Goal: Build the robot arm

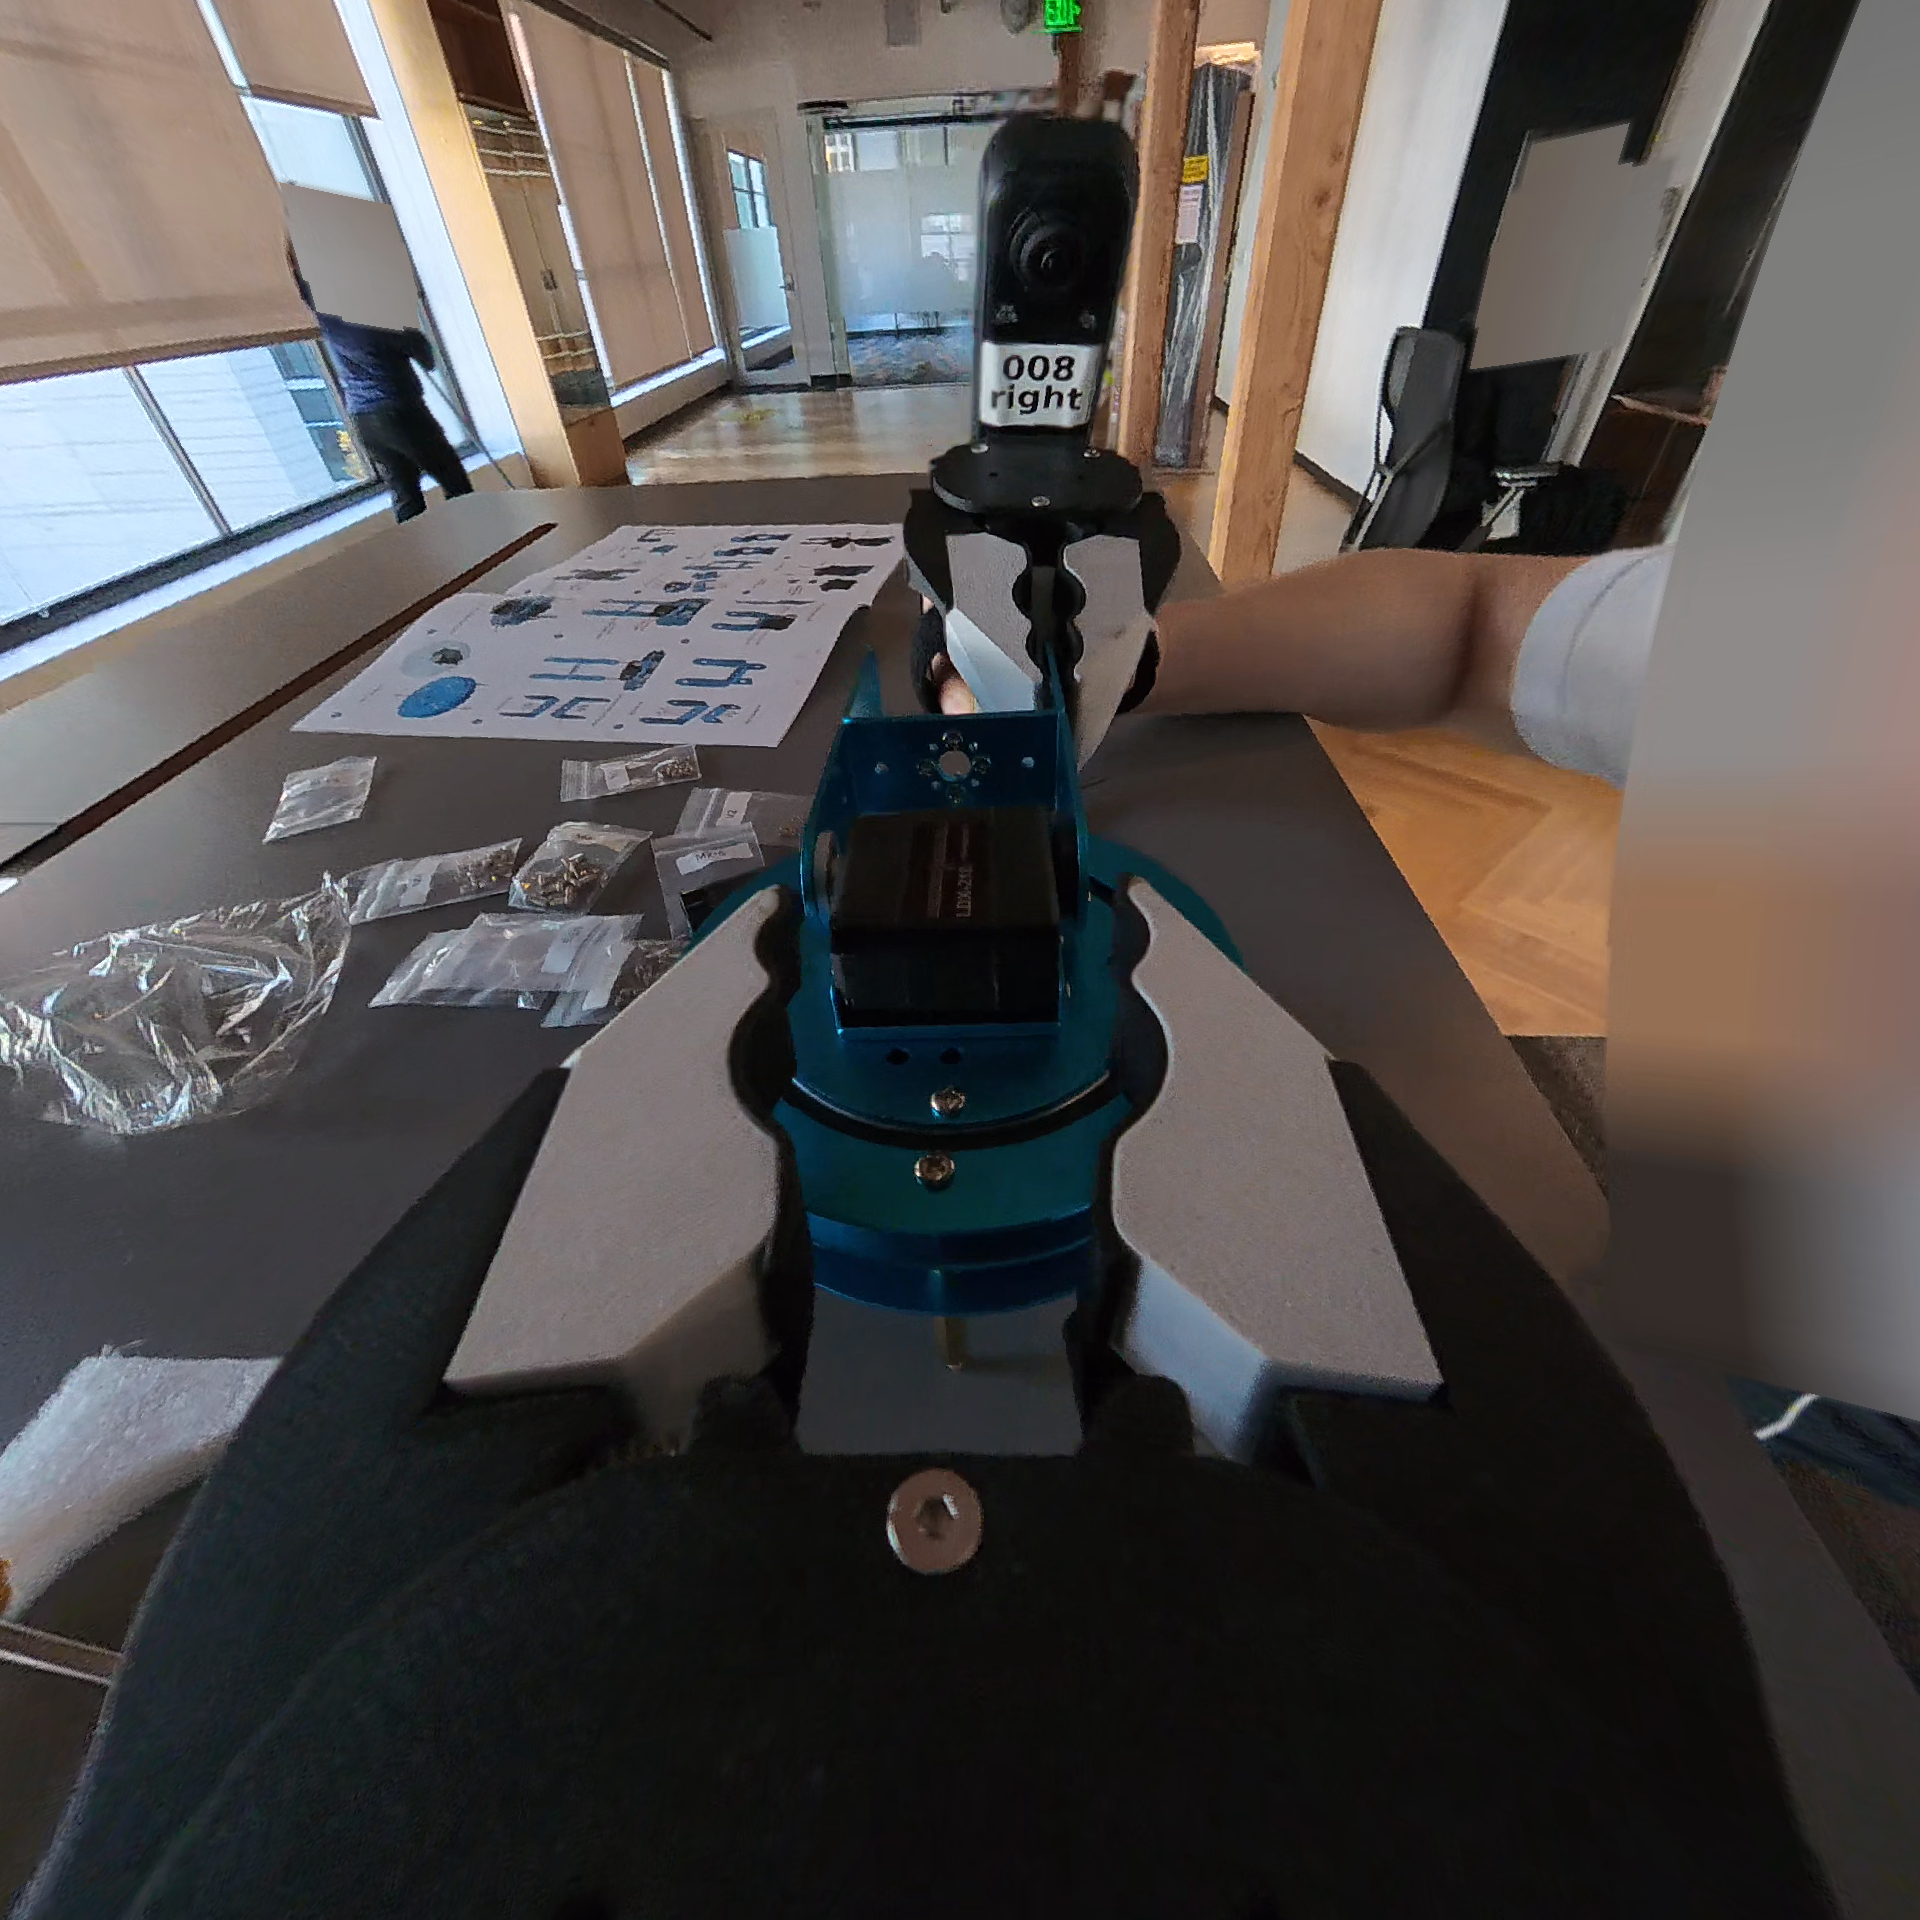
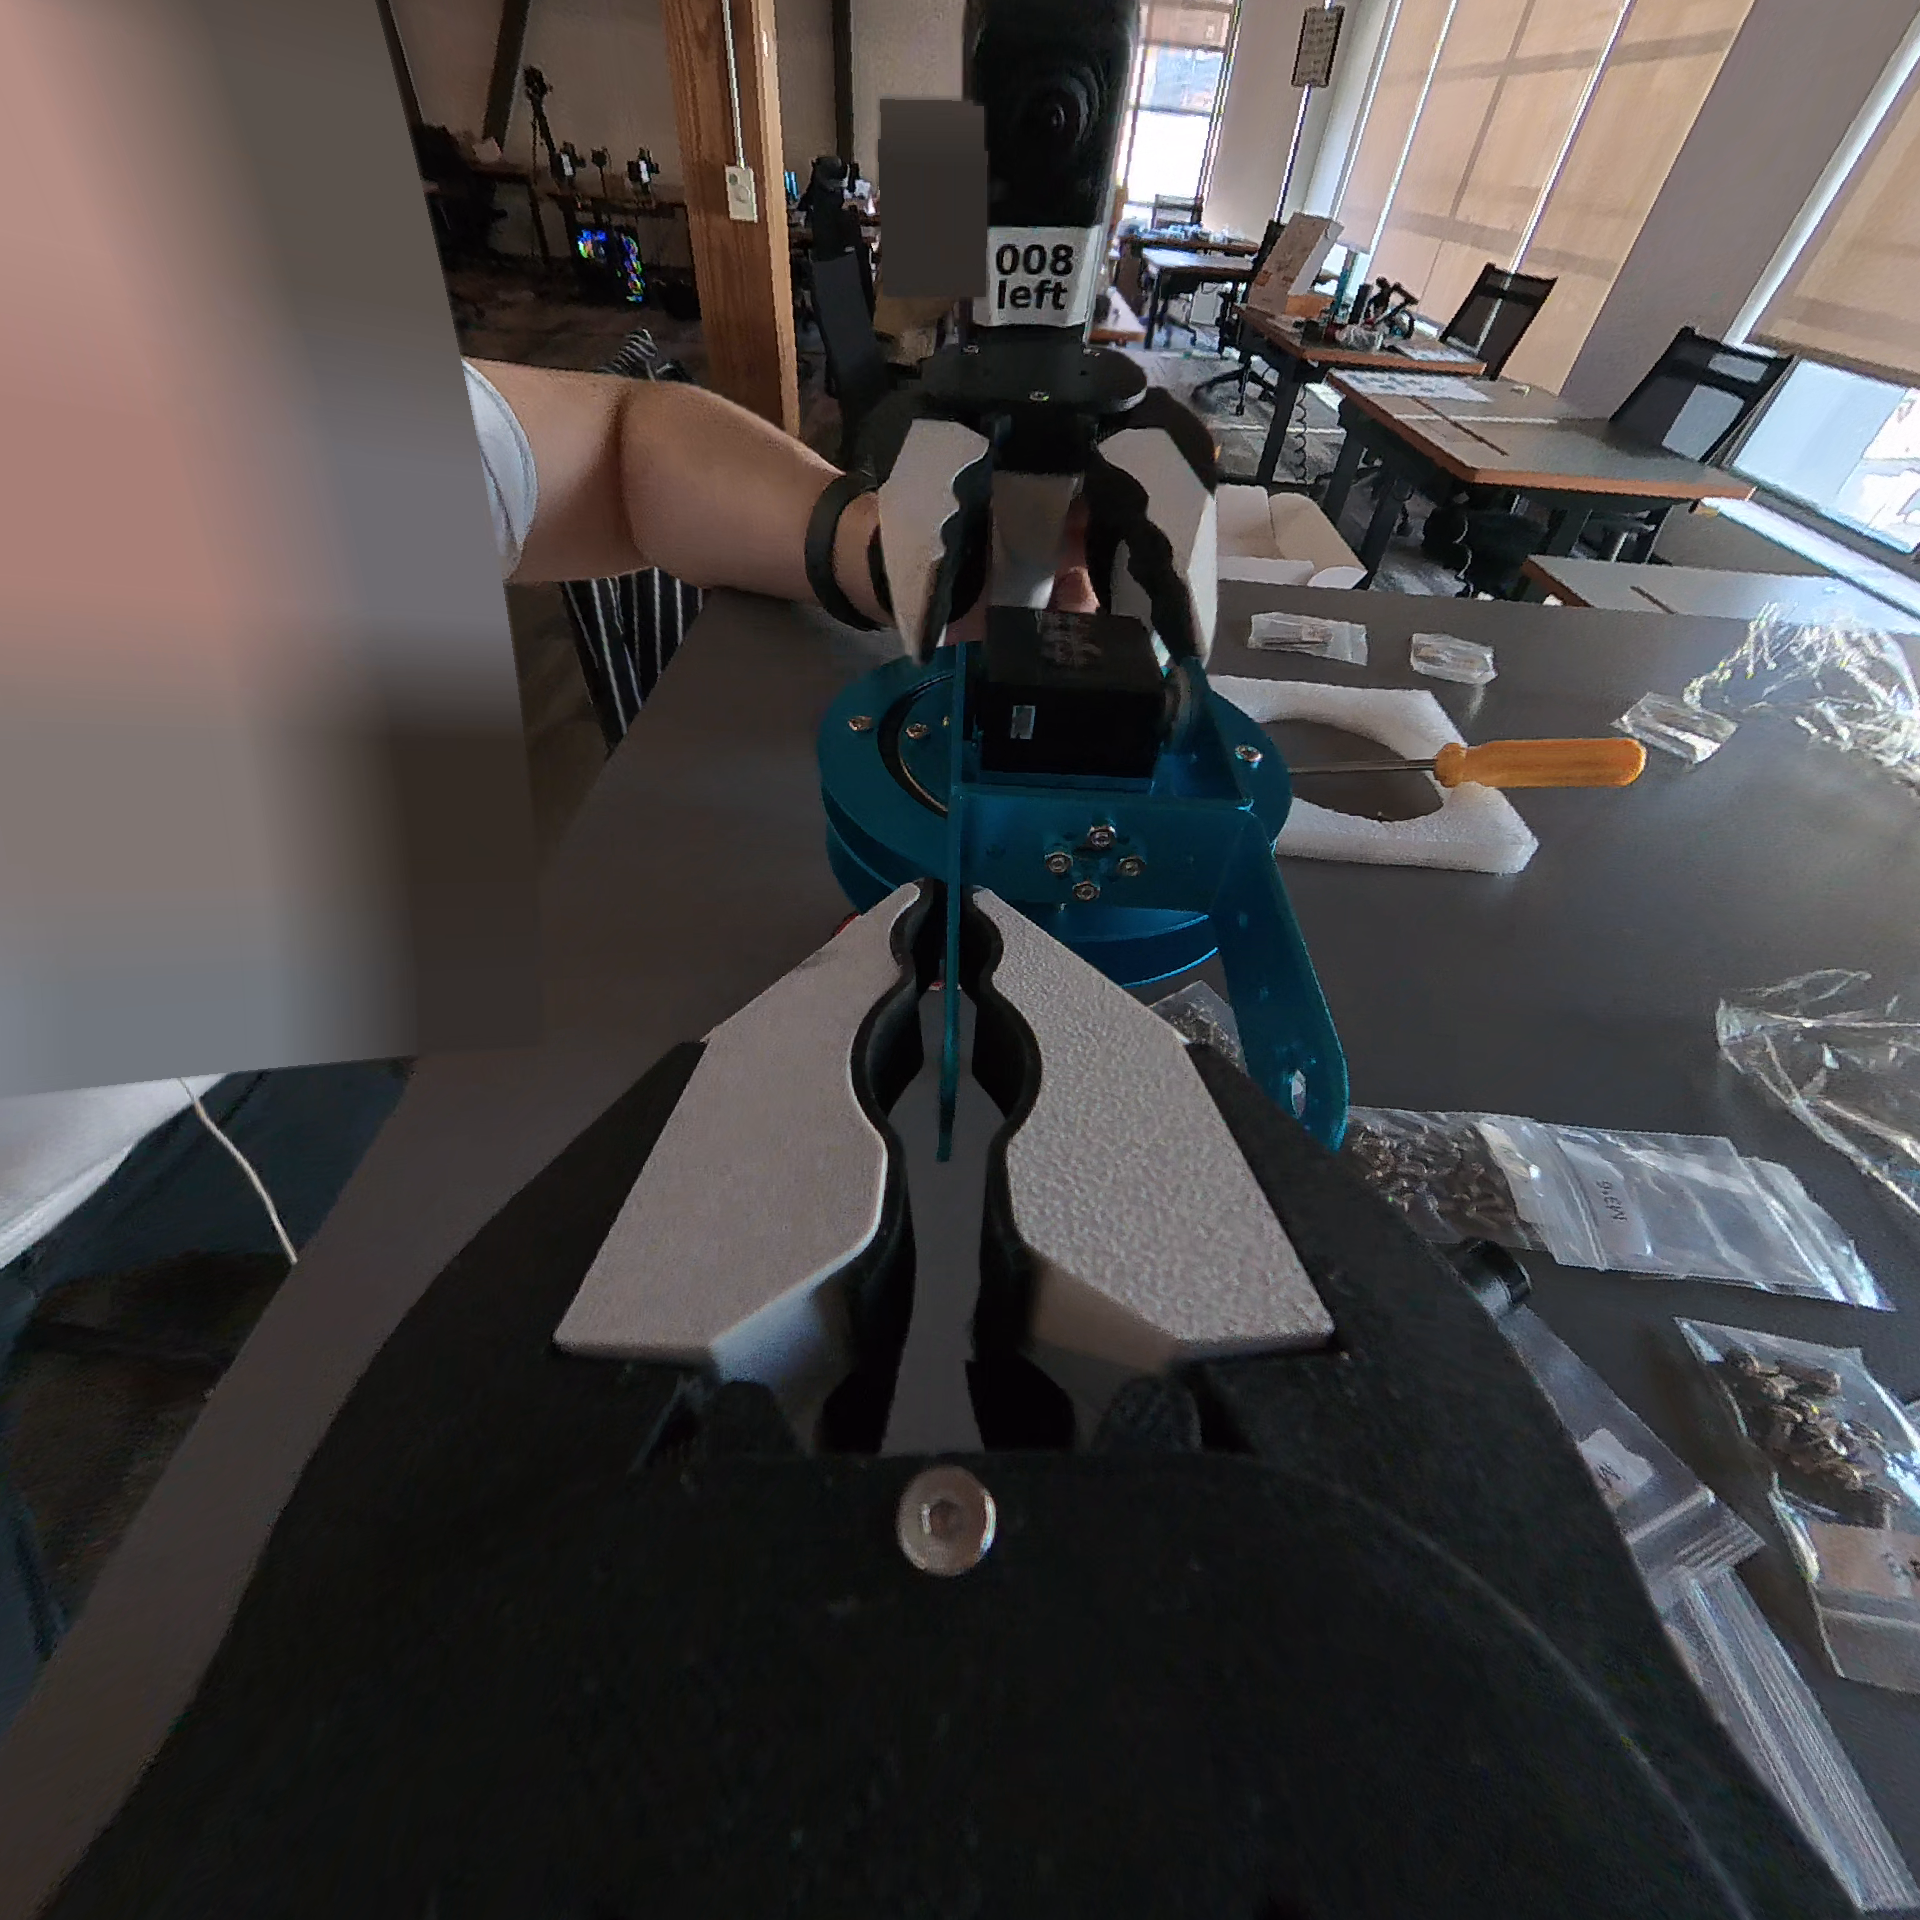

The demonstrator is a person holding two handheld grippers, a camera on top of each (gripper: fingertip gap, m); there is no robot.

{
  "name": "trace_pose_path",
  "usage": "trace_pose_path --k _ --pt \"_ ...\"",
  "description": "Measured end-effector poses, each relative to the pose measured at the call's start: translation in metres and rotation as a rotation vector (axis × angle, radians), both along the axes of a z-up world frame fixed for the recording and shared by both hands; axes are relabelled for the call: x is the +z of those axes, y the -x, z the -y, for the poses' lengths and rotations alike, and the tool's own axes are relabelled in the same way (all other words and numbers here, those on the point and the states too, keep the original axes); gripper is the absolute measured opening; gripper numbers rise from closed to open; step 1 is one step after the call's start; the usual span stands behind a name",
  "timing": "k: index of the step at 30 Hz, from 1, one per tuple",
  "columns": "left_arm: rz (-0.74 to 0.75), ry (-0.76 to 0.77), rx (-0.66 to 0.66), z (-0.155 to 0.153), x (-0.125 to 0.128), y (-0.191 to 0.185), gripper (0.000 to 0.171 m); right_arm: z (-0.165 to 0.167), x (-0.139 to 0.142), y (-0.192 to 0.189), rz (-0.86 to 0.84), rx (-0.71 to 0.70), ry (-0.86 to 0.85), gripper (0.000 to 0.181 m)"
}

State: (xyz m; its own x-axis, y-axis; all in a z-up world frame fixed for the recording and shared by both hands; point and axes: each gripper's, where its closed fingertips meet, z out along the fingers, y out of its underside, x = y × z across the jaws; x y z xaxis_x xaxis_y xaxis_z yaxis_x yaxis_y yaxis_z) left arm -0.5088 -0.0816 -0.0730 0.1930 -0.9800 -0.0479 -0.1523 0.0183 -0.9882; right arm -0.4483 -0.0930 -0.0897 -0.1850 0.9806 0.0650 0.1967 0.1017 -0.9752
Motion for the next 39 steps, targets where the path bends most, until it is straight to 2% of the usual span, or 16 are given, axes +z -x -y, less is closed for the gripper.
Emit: trace_pose_path --k 4,6,8,9,10,11,14,16,18,19,22,25,27,29,31,39 --pt "0.02 -0.05 -0.01 0.001 0.008 0.004 0.043 -0.002 0.001 0.002 -0.028 0.012 0.055 0.001" --pt "-0.057 -0.109 -0.01 0.01 0.002 0.006 0.054 -0.005 0.0 0.004 -0.013 -0.014 0.044 0.001" --pt "-0.136 -0.251 0.084 0.006 0.002 0.013 0.056 -0.003 0.0 0.004 0.002 -0.021 0.002 0.001" --pt "-0.141 -0.316 0.137 0.001 0.005 0.015 0.069 -0.003 0.0 0.005 0.009 -0.017 -0.006 0.001" --pt "-0.143 -0.347 0.148 -0.001 0.006 0.017 0.067 -0.002 0.0 0.006 0.013 -0.008 -0.006 0.0" --pt "-0.141 -0.33 0.145 -0.002 0.006 0.017 0.064 -0.001 0.0 0.007 0.016 0.001 0.001 0.0" --pt "-0.087 -0.133 0.097 -0.008 -0.002 0.015 0.077 0.0 0.0 0.006 0.017 0.015 0.017 0.0" --pt "-0.023 -0.017 0.03 -0.008 -0.004 0.01 0.076 0.0 0.0 0.006 0.02 0.02 0.015 0.0" --pt "0.034 0.056 -0.047 -0.003 0.003 0.005 0.06 0.0 0.0 0.006 0.023 0.025 0.013 0.0" --pt "0.046 0.068 -0.053 -0.005 0.006 0.005 0.06 0.0 0.0 0.006 0.023 0.027 0.015 0.001" --pt "0.017 0.014 -0.063 -0.005 0.005 0.009 0.047 0.0 0.0 0.006 0.025 0.029 0.017 0.001" --pt "-0.058 -0.003 -0.029 -0.001 -0.006 0.005 0.083 0.0 0.0 0.006 0.034 0.02 -0.011 0.0" --pt "-0.095 -0.056 0.005 -0.001 -0.012 0.002 0.082 0.001 0.0 0.007 0.04 0.02 -0.029 0.0" --pt "-0.09 -0.084 0.02 0.002 -0.01 0.005 0.06 0.001 0.0 0.006 0.044 0.012 -0.032 0.0" --pt "-0.091 -0.116 0.038 -0.001 -0.008 0.012 0.047 0.002 0.0 0.006 0.051 -0.001 -0.043 0.0" --pt "-0.076 -0.046 0.016 -0.002 -0.008 0.013 0.042 0.005 0.0 0.006 0.085 -0.015 -0.087 0.001"
